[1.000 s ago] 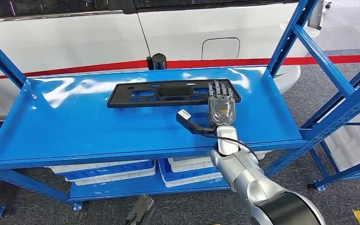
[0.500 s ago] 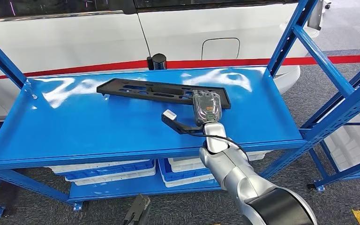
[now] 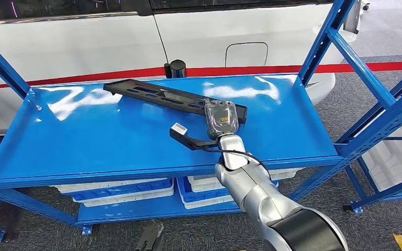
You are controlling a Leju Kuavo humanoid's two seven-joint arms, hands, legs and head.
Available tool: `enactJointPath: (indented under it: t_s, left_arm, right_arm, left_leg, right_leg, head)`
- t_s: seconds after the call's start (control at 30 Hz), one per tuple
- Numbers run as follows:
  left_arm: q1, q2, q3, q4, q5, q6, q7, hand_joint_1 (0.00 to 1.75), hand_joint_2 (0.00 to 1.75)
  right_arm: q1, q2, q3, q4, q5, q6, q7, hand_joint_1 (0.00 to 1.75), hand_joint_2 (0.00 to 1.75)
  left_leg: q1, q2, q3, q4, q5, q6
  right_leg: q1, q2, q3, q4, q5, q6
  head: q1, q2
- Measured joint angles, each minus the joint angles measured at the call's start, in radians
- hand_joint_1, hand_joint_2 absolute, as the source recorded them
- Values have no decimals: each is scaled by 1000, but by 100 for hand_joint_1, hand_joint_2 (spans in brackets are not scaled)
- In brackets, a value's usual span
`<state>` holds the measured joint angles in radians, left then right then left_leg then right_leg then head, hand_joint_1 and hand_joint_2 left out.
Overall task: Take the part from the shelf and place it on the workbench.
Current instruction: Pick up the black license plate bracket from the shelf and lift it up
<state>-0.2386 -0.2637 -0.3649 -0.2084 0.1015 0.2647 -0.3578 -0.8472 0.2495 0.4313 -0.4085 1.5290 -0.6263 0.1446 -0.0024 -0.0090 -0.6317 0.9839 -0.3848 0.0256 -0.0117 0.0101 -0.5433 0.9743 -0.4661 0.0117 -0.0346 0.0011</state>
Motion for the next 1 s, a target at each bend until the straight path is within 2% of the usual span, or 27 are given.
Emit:
enactJointPath:
  t_s: [0.07, 0.2, 0.37, 0.57, 1.0]
  left_arm:
    - [-1, 2, -7, 1, -33, -4, -37, 0, 0]
    - [-16, 10, -41, 3, -76, -77, -45, 0, 175]
    - [-45, 9, -81, 3, -98, -140, -36, 0, 175]
    - [-66, -4, -113, 3, -103, -156, -36, 0, 175]
    - [-76, -11, -129, 3, -99, -164, -38, 0, 175]
  right_arm:
    - [3, -1, -18, -44, 1, -1, -12, 175, 175]
    - [10, -15, -42, -177, 3, -1, -17, 175, 175]
    - [7, -77, -35, -356, 3, 10, 20, 175, 175]
    - [-1, -147, -34, -505, 3, 24, 13, 175, 175]
    - [-4, -187, -33, -580, 3, 34, 1, 175, 175]
  left_leg:
    - [0, 0, 0, 0, 0, 0]
    - [0, 0, 0, 0, 0, 0]
    - [0, -1, 0, 0, 0, 0]
    - [-1, -1, 0, 1, 0, 1]
    - [0, -1, 0, 0, 0, 0]
  right_leg:
    - [0, 0, 0, 0, 0, 0]
    - [0, 0, 0, 0, 0, 0]
    - [-1, -2, 0, 0, 0, 0]
    - [-1, -2, 0, 0, 0, 0]
    - [0, -2, 0, 0, 0, 0]
  head:
    - [0, 0]
    - [0, 0]
    - [0, 0]
    - [0, 0]
    - [0, 0]
